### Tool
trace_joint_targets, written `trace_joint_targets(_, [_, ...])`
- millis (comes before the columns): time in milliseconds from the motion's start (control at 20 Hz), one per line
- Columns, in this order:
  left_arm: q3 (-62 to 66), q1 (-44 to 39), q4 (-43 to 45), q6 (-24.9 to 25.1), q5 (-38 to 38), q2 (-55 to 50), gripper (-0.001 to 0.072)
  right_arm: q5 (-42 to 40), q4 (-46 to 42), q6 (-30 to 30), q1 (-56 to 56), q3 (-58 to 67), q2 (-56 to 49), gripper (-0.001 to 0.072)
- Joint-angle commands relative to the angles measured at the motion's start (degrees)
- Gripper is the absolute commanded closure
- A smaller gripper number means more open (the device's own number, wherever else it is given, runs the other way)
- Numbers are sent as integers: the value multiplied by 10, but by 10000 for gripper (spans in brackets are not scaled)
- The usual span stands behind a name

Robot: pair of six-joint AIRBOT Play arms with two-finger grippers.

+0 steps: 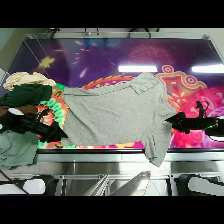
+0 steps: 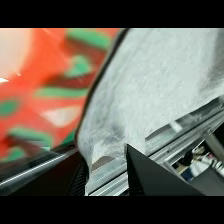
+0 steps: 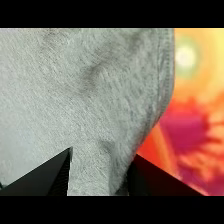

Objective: Fold the shirts.

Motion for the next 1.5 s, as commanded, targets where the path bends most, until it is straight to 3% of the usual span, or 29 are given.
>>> trace_joint_targets(0, [37,-52,9,4,45,-32,419,-13,-33,-11,2,1,-2,239])
trace_joint_targets(50, [40,-60,8,4,48,-36,498,-13,-33,-13,2,1,-2,240])
trace_joint_targets(100, [42,-67,8,4,51,-42,672,-13,-33,-13,2,1,-2,240])
trace_joint_targets(150, [42,-74,5,9,52,-46,690,-10,-33,-13,2,1,-2,268])
trace_joint_targets(250, [43,-78,-5,15,53,-45,689,4,-33,-19,2,2,-2,437])
trace_joint_targets(350, [43,-73,-5,15,45,-45,689,28,-34,-20,-2,6,-1,682])
trace_joint_targets(400, [46,-65,-5,15,32,-45,690,50,-34,-26,-8,12,0,702])
trace_joint_targets(600, [91,-20,-54,24,-90,14,690,188,2,-24,-49,70,50,702])
trace_joint_targets(700, [111,10,-202,70,-151,94,690,275,122,-41,-71,108,122,702])
trace_joint_targets(800, [148,38,-422,118,-242,187,690,317,295,-54,-92,153,226,702])
trace_joint_targets(900, [209,72,-618,131,-263,285,689,278,418,-65,-116,224,334,702])
trace_joint_targets(1050, [329,170,-845,196,-262,395,689,142,493,-78,-142,331,452,702])
trace_joint_targets(1150, [400,280,-912,181,-242,431,689,88,491,-78,-141,404,482,701])
trace_joint_targets(1250, [446,395,-913,158,-234,441,689,80,485,-77,-141,464,481,701])
trace_joint_targets(1350, [456,409,-911,145,-226,430,689,78,437,-69,-141,496,478,701])
trace_joint_targets(1450, [456,363,-845,132,-240,390,689,76,365,-56,-141,497,475,701])
